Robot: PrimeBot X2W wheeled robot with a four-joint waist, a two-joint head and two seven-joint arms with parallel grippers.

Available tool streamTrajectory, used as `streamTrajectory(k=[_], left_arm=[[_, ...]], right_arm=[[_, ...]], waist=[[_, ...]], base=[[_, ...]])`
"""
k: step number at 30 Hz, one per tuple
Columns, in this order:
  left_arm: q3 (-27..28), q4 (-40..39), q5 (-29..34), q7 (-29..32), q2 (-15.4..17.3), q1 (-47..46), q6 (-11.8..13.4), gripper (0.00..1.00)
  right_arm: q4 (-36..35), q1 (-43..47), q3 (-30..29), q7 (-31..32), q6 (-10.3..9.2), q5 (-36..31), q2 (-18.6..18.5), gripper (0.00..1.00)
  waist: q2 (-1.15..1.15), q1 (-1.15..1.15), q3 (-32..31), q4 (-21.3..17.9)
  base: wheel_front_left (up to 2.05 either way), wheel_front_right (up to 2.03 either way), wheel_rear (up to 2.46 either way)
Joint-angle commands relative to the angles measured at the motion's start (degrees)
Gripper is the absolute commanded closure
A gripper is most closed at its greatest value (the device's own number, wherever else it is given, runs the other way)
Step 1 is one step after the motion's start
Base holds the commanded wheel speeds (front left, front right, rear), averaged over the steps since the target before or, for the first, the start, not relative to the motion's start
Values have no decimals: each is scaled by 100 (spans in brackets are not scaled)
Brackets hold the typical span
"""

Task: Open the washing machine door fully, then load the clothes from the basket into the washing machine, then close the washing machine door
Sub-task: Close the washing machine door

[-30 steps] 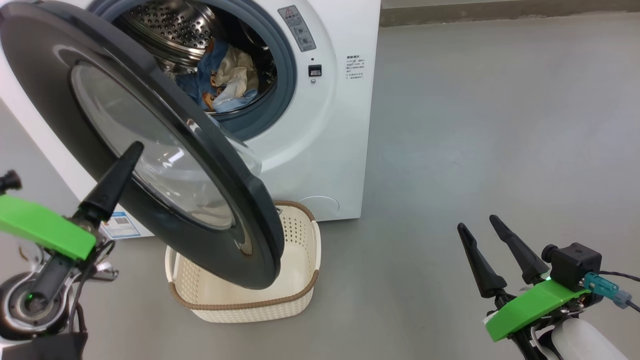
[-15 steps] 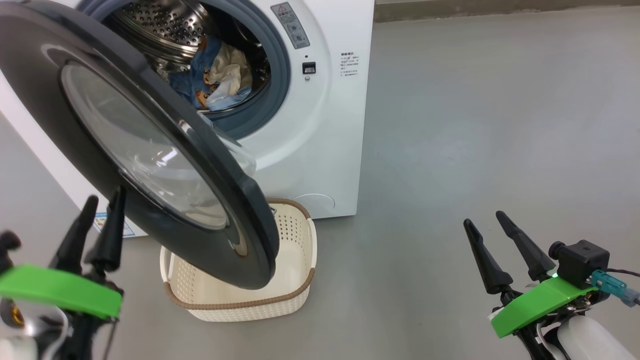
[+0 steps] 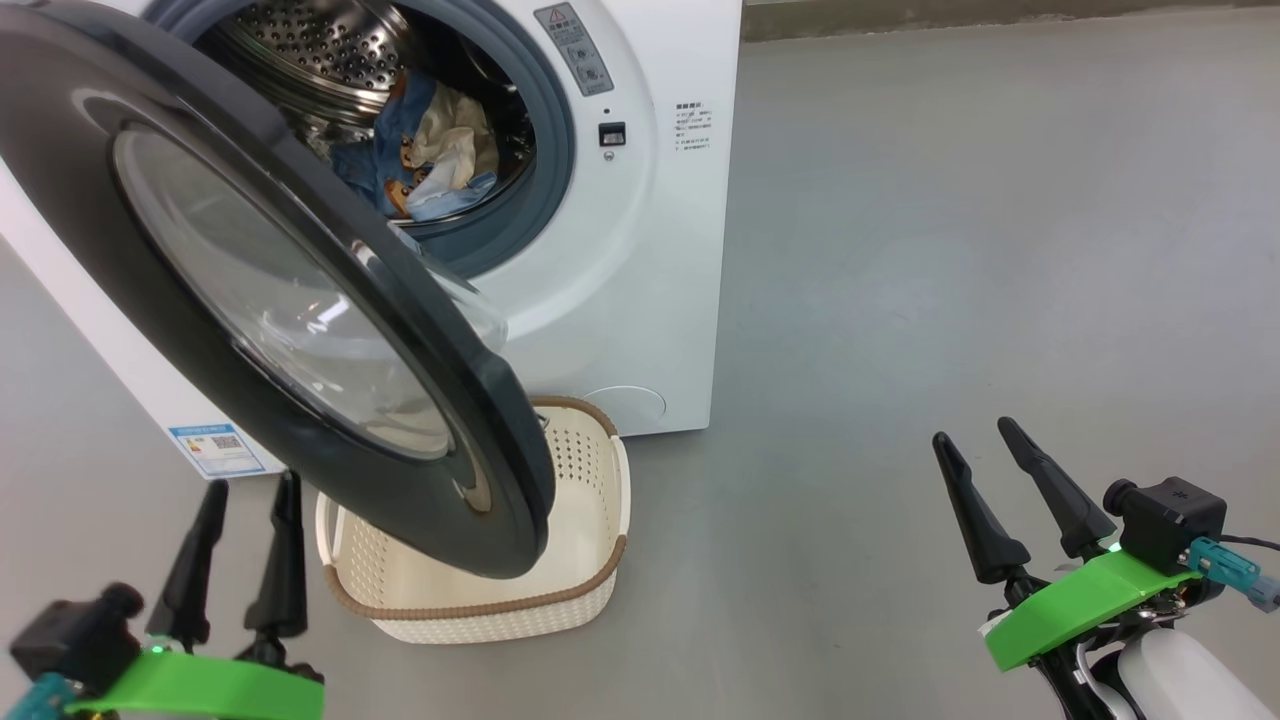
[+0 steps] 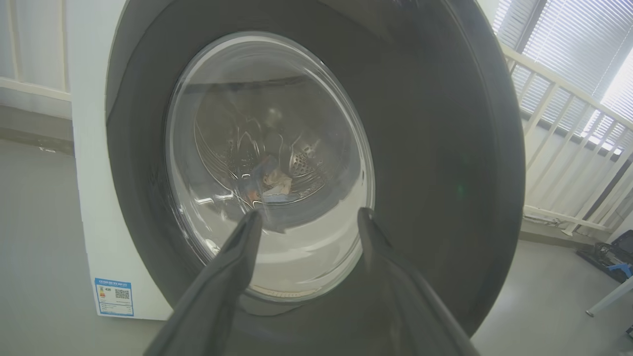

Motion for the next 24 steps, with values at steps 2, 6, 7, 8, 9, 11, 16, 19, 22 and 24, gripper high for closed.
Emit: streamTrajectory(k=[2,6,7,8,9,11,16,19,22,24], left_arm=[[183,50,324,-160,75,-43,-23,0],[358,97,731,-202,-109,11,-23,0],[440,68,818,-203,-174,36,-24,0],[522,36,891,-204,-240,59,-24,0],[610,3,950,-205,-309,79,-24,0],[715,-49,1042,-205,-415,112,-25,0],[821,-156,1176,-206,-582,174,-26,0],[844,-196,1250,-206,-644,209,-26,0],[856,-216,1281,-206,-673,229,-27,0],[867,-224,1300,-207,-679,245,-27,0]], right_arm=[[-148,-105,66,-47,26,6,-68,0],[-167,-106,84,-47,26,-4,-86,0],[-176,-110,77,-47,26,-13,-86,0],[-184,-112,68,-47,26,-20,-87,0],[-192,-113,57,-47,26,-24,-92,0],[-197,-118,38,-47,26,-25,-110,0],[-199,-142,4,-47,26,-37,-125,0],[-201,-143,-17,-47,26,-63,-117,0],[-203,-136,-39,-47,26,-85,-111,0],[-199,-133,-61,-47,26,-97,-114,0]], waist=[[0,0,0,-1],[0,0,19,-27],[0,0,31,-33],[0,0,44,-39],[0,0,59,-43],[0,0,89,-46],[0,0,128,-45],[0,0,123,-36],[0,0,121,-25],[0,0,118,-13]], base=[[0,0,0],[0,0,0],[0,0,0],[0,0,0],[0,0,0],[0,0,0],[0,0,0],[0,0,0],[0,0,0],[0,0,0]])
